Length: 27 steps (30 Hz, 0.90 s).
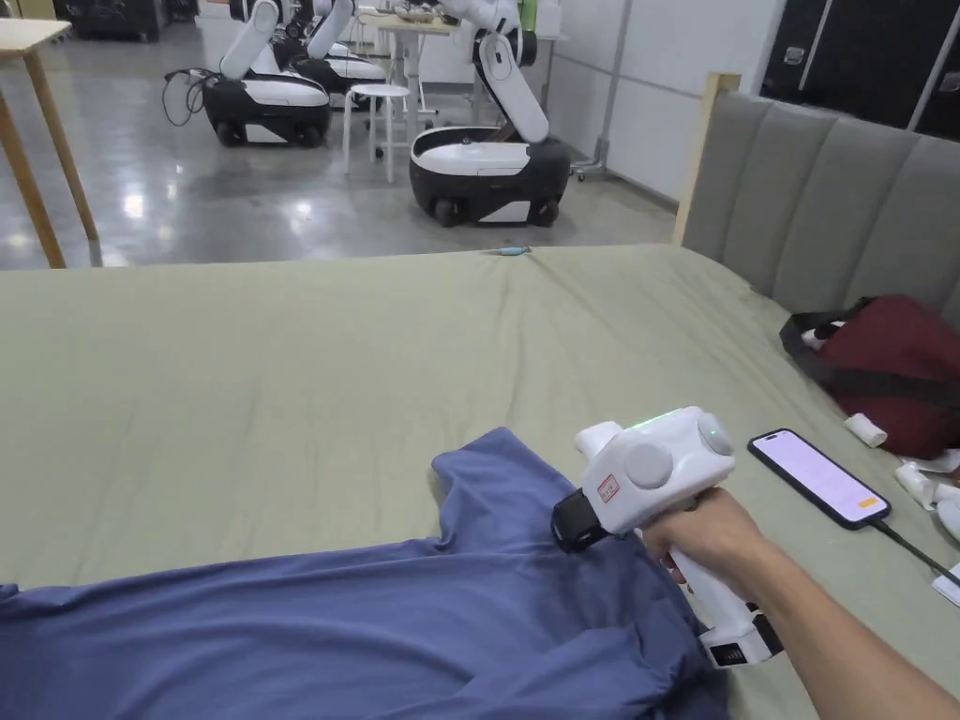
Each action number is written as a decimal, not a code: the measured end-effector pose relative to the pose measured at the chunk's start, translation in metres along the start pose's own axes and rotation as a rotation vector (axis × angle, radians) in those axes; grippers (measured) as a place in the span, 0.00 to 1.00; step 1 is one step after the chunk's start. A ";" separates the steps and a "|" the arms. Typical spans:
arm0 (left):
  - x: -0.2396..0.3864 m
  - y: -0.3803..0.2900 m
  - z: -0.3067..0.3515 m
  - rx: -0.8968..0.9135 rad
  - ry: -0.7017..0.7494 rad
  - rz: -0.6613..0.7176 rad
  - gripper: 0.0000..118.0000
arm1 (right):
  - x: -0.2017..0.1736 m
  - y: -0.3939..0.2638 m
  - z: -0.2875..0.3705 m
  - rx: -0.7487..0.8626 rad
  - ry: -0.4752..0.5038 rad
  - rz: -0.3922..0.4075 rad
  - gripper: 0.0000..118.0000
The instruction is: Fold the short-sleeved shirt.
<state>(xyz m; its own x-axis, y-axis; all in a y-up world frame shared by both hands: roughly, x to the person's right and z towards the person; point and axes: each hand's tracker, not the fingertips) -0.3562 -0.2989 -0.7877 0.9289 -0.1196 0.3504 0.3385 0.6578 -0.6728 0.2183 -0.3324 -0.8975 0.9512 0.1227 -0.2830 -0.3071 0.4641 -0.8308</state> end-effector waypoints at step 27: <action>0.039 -0.139 0.203 0.245 -0.096 0.167 0.05 | -0.062 -0.224 0.261 0.469 0.126 0.166 0.01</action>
<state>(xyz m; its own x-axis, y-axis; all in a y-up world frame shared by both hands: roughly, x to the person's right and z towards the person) -0.3980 -0.2442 -0.5483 0.9462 0.0681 0.3165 0.1257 0.8235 -0.5533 0.2362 -0.2147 -0.5690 0.8710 0.1347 -0.4725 -0.3800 0.7944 -0.4739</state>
